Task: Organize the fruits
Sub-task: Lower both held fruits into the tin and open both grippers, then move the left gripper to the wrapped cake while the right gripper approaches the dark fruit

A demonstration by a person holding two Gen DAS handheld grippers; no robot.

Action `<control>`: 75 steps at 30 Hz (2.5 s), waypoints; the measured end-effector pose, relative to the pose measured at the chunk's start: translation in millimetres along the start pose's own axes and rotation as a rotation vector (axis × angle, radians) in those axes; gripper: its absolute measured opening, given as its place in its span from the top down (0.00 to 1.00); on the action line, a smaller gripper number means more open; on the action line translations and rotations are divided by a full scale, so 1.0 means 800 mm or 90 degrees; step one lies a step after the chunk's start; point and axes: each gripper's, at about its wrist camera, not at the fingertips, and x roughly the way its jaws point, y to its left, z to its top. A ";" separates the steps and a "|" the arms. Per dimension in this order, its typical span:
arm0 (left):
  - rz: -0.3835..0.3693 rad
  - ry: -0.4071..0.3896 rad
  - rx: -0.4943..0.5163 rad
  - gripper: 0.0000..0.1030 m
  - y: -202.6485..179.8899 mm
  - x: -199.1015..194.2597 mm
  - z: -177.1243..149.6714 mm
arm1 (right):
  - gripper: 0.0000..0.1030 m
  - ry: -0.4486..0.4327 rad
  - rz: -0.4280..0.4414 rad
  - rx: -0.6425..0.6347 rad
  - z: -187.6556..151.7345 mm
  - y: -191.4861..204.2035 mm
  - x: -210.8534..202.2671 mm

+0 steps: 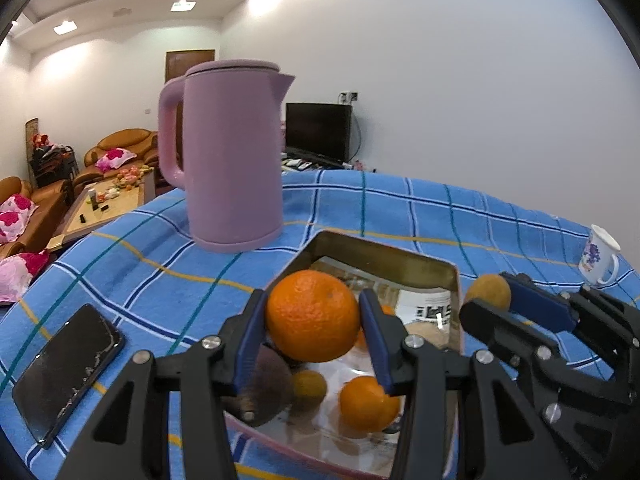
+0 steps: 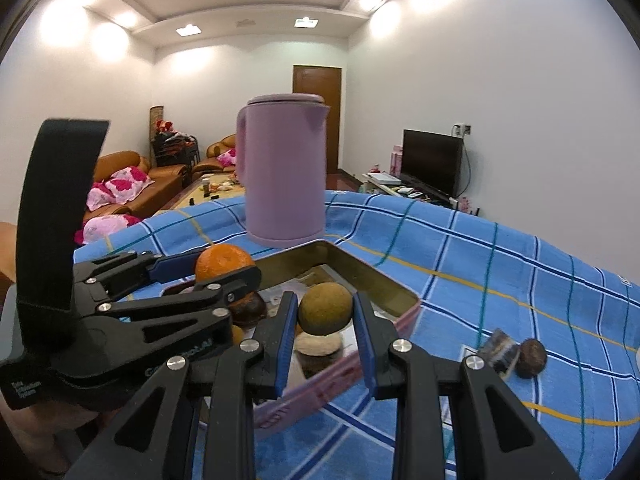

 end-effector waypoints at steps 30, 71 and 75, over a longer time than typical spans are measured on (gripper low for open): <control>0.019 0.033 0.009 0.33 0.015 0.008 -0.003 | 0.60 0.083 0.085 0.053 -0.011 -0.005 0.037; -0.052 0.051 0.113 0.06 -0.191 0.084 0.041 | 0.40 0.181 -0.165 0.275 -0.051 -0.260 0.047; -0.055 0.055 0.106 0.06 -0.190 0.086 0.038 | 0.49 0.205 -0.145 0.298 -0.057 -0.267 0.057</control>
